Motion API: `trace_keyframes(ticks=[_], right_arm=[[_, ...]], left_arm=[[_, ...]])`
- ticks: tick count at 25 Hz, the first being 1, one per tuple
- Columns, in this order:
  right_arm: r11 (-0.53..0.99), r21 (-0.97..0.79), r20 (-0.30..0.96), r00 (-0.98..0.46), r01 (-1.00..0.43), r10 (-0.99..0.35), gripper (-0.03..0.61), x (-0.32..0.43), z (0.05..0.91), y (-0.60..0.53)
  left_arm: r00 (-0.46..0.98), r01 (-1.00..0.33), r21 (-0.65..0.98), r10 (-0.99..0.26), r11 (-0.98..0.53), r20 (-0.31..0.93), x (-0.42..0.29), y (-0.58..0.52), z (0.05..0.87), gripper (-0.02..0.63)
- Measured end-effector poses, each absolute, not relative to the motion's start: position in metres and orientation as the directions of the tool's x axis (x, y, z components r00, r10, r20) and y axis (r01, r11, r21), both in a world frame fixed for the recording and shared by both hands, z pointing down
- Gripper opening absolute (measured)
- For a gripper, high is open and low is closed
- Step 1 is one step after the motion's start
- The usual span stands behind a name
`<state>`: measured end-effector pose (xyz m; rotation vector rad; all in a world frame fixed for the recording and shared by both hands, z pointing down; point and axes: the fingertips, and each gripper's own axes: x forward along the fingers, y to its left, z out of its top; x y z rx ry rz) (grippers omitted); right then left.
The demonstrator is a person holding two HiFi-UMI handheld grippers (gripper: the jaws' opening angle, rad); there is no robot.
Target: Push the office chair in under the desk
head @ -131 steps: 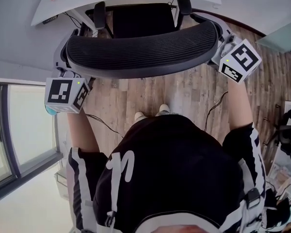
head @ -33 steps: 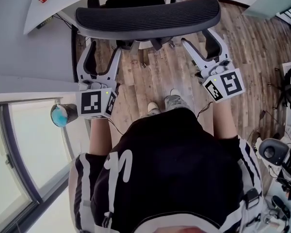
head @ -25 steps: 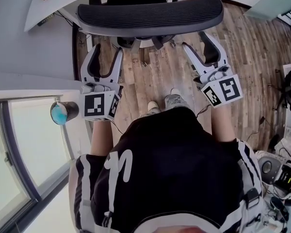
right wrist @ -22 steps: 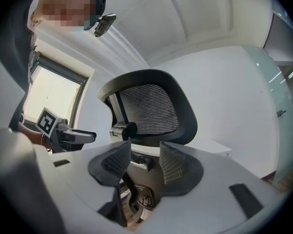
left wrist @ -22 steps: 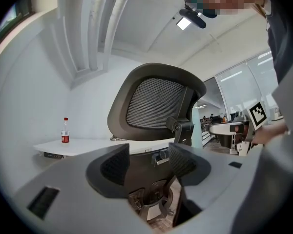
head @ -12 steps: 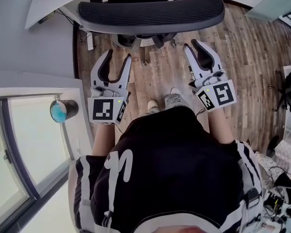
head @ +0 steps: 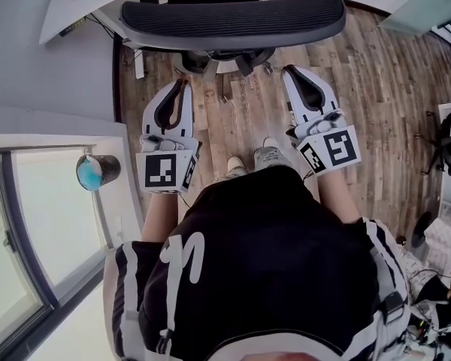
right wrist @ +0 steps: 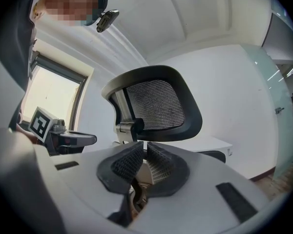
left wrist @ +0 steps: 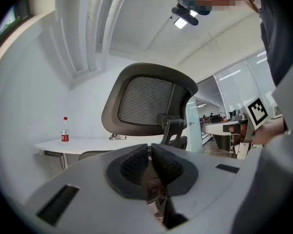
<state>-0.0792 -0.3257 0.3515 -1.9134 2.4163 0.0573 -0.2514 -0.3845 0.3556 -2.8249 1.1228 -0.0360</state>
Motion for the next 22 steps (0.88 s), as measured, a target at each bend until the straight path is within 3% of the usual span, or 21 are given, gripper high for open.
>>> trace_keyframes(ticks=[3, 22], right_arm=[[0.23, -0.01, -0.075, -0.229, -0.973, -0.971, 0.018, -0.082, 0.347, -0.324], [0.16, -0.008, -0.051, -0.16, -0.987, -0.986, 0.009, -0.074, 0.346, -0.321]], left_arm=[[0.719, -0.694, -0.09, -0.695, -0.715, -0.021, -0.255, -0.385, 0.352, 0.009], [0.711, -0.703, -0.053, -0.701, -0.709, -0.049, -0.259, -0.382, 0.347, 0.008]])
